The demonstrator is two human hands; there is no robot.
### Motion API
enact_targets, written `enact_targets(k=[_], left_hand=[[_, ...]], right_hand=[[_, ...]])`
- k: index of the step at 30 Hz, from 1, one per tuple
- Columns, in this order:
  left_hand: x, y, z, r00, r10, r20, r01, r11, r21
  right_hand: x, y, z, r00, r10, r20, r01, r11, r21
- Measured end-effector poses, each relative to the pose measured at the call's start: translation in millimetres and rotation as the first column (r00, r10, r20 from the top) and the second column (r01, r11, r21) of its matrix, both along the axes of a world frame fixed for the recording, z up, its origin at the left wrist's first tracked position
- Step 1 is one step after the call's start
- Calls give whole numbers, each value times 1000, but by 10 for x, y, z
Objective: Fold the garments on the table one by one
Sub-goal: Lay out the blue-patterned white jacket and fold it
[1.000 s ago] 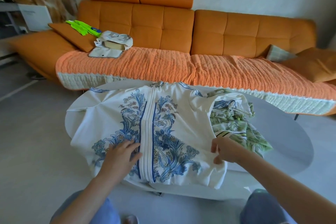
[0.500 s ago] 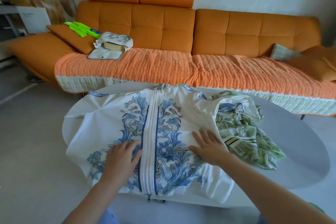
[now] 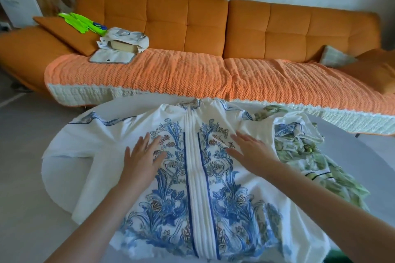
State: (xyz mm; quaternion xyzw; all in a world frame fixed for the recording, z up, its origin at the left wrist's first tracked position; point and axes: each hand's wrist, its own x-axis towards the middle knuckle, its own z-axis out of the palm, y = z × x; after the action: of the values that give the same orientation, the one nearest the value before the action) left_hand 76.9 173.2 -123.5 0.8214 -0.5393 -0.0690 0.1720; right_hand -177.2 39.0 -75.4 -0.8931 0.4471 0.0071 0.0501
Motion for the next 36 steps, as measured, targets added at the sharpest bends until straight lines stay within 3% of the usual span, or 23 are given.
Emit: enact_targets(k=[4, 7, 9, 11, 14, 16, 18, 21, 23, 26, 30, 36], left_hand=[[238, -354, -45, 998, 52, 21, -55, 983, 172], [322, -440, -154, 997, 62, 37, -70, 952, 299], [349, -466, -219, 996, 71, 58, -85, 952, 295], [383, -543, -199, 993, 90, 74, -102, 980, 170], [454, -772, -59, 984, 100, 150, -96, 995, -35], [444, -967, 10, 981, 28, 192, -33, 999, 22], [422, -1171, 22, 982, -30, 187, 7, 992, 124], [460, -1389, -74, 986, -54, 158, 10, 964, 265], [495, -1453, -178, 991, -29, 130, -13, 950, 313], [495, -1526, -270, 983, -13, 182, -36, 963, 267], [518, -1772, -278, 982, -22, 188, -26, 969, 247], [541, -2044, -341, 976, -52, 212, 7, 978, 209]], right_hand=[[238, -365, -203, 995, -1, -103, 1, 1000, -1], [1, -654, -449, 969, -157, -189, 181, 976, 121], [-203, -818, -537, 940, -304, -154, 329, 928, 178], [-335, -940, -524, 918, -360, -165, 389, 899, 201], [-284, -1019, -460, 926, -354, -131, 375, 899, 227], [-103, -952, -417, 950, -311, -44, 314, 941, 130], [146, -818, -349, 989, -146, 9, 146, 989, 14], [422, -755, -433, 997, 54, -59, -51, 997, 54], [426, -852, -572, 994, -1, -108, 9, 997, 74], [352, -1073, -701, 990, -74, -121, 79, 996, 38], [317, -1278, -695, 986, -61, -156, 67, 997, 33], [307, -1450, -720, 985, -162, -64, 165, 986, 31]])
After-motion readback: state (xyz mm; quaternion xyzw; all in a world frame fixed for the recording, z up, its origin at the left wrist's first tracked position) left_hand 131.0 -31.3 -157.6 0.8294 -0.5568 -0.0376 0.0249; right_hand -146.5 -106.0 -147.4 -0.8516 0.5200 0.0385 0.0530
